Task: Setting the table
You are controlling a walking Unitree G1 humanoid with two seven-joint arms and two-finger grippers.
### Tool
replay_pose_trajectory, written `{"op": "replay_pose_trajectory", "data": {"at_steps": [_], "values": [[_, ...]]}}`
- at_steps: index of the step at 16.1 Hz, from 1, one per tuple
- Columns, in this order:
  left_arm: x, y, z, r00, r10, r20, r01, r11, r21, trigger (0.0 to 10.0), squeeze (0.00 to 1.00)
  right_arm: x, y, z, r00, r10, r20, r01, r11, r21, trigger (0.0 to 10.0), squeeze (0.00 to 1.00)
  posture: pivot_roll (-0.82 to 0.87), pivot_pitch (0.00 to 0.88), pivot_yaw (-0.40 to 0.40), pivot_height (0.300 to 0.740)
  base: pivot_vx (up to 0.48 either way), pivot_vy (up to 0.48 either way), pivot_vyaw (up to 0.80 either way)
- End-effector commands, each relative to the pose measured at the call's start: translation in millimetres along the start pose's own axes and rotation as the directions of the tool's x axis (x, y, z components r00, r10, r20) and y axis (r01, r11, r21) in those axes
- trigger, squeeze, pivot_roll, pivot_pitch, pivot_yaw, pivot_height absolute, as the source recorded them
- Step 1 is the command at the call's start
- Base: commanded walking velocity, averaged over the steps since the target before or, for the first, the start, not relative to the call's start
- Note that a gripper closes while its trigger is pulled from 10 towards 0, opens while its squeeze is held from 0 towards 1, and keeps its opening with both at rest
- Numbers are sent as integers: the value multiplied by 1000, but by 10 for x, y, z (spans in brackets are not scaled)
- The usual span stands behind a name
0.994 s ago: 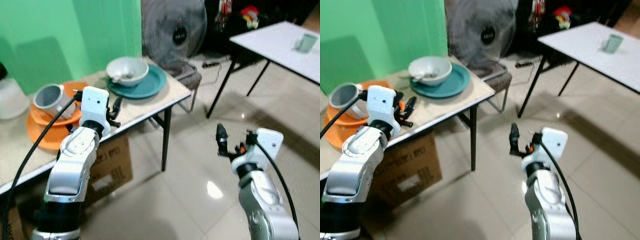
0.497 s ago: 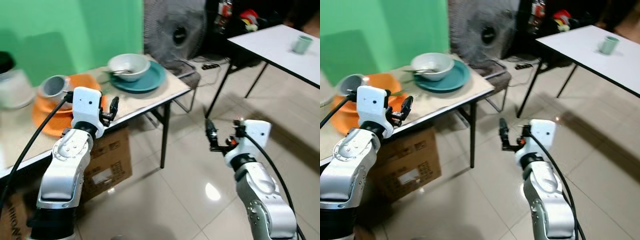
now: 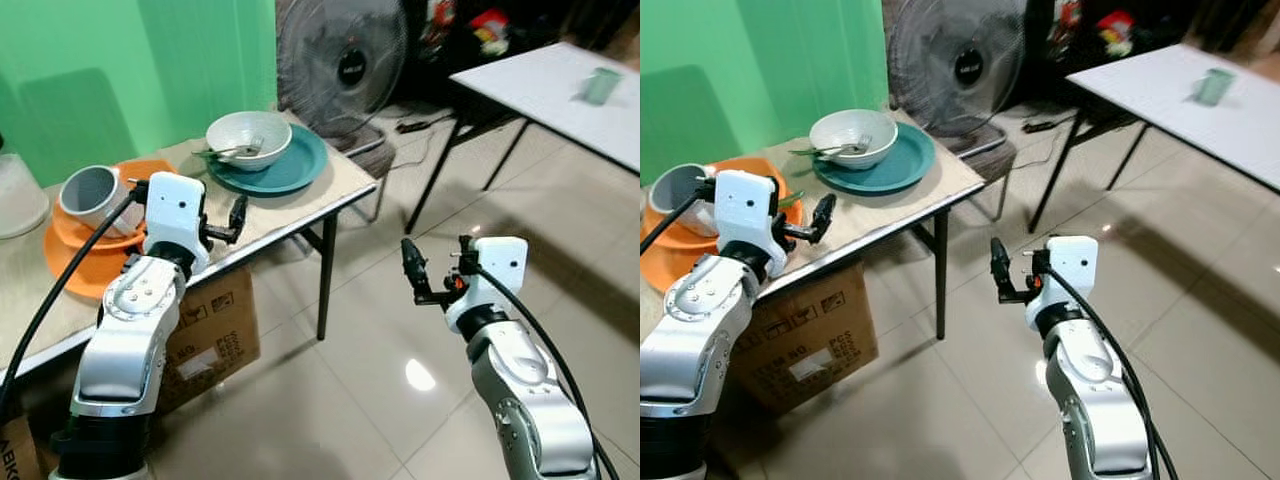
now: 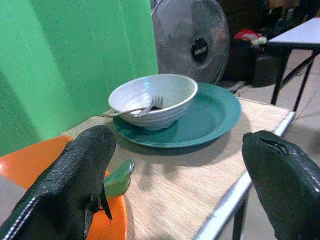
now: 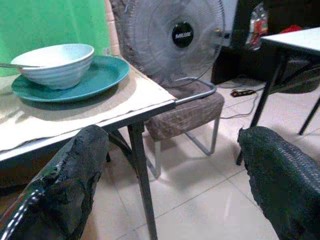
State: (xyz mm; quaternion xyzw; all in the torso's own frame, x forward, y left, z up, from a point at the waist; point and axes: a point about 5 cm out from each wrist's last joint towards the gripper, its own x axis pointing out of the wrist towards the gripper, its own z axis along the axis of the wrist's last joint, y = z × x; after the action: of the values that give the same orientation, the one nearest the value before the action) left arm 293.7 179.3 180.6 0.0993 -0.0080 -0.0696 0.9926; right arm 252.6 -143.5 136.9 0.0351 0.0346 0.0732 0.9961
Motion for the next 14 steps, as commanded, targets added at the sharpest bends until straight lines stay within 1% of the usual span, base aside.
{"op": "replay_pose_trajectory", "data": {"at_steps": [1,4,14], "values": [[19,-24,75,999,-20,26,20,1000,7,10000,1000,16,-22,20,1000,-10,12,10,1000,0,10000,0,96,0,-35,740,382,0,0],[28,-21,82,999,-24,28,23,1000,9,10000,1000,16,-4,25,1000,8,17,-8,1000,-2,10000,0,96,0,-35,740,386,0,0],[50,50,85,999,-31,27,31,999,19,10000,1000,3,5,17,1000,9,12,-10,1000,5,10000,0,89,0,-30,740,384,0,0]]}}
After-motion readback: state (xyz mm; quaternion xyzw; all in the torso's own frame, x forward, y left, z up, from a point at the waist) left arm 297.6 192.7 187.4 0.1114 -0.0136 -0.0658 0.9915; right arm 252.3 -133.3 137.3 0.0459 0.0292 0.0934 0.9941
